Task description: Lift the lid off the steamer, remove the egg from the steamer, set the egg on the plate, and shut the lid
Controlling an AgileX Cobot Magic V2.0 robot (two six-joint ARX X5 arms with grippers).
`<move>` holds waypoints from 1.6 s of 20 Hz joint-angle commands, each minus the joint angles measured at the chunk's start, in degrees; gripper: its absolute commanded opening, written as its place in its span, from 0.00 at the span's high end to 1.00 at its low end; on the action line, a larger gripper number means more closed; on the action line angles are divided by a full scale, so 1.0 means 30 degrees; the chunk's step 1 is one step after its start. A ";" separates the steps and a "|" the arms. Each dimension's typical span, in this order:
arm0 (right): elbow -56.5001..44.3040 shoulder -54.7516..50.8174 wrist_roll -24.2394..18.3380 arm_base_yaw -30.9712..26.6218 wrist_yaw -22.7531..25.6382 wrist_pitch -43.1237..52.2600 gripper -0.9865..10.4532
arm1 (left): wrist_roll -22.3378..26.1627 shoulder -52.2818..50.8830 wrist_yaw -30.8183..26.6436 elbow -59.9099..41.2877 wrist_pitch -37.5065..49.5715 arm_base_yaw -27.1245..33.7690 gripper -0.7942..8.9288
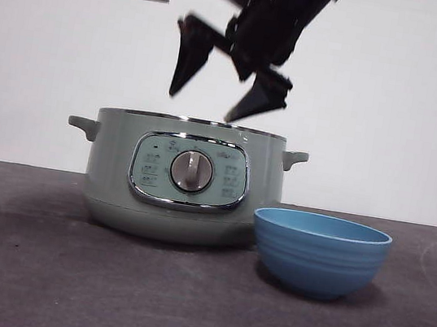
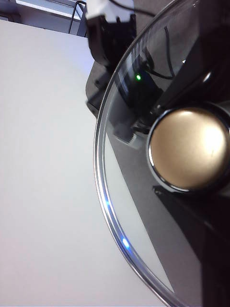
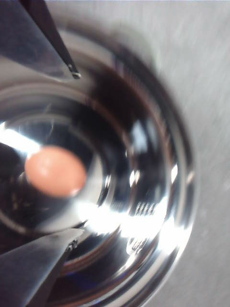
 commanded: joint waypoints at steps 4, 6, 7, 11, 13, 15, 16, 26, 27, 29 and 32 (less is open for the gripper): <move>0.0073 0.1515 -0.0670 0.0007 0.0423 0.0648 0.42 | -0.0095 -0.0277 0.0044 0.0080 0.0838 0.0051 0.93; 0.0073 0.1851 -0.0794 0.0029 0.0430 0.0823 0.42 | -0.0095 -0.0277 0.0044 0.0080 0.0838 0.0051 0.93; 0.0073 0.1989 -0.0794 0.0080 0.0437 0.0838 0.42 | -0.0095 -0.0277 0.0044 0.0080 0.0831 0.0051 0.93; 0.0073 0.2616 -0.0801 0.0117 0.0452 0.0852 0.42 | -0.0095 -0.0277 0.0051 0.0080 0.0831 0.0051 0.93; 0.0073 0.2892 -0.0794 0.0226 0.0437 0.0947 0.42 | -0.0102 -0.0277 0.0066 0.0080 0.0816 0.0051 0.93; 0.0073 0.3126 -0.0816 0.0357 0.0444 0.0984 0.42 | -0.0102 -0.0277 0.0073 0.0080 0.0809 0.0051 0.93; 0.0073 0.3235 -0.0882 0.0474 0.0481 0.0998 0.42 | -0.0102 -0.0277 0.0073 0.0080 0.0816 0.0051 0.93; 0.0073 0.4204 -0.0787 0.0576 0.0976 0.1100 0.54 | -0.0102 -0.0408 0.0087 0.0080 0.0313 0.0051 0.93; 0.0073 0.4204 -0.0780 0.0576 0.0969 0.1282 0.64 | -0.0095 -0.0401 0.0087 0.0080 0.0255 0.0044 0.93; 0.0073 0.4204 -0.0780 0.0576 0.0889 0.1435 0.90 | -0.0095 -0.0401 0.0080 0.0080 0.0255 0.0051 0.93; 0.0073 0.4087 -0.0780 0.0794 0.0911 0.2062 0.92 | -0.0080 -0.0401 0.0080 0.0080 0.0248 0.0051 0.93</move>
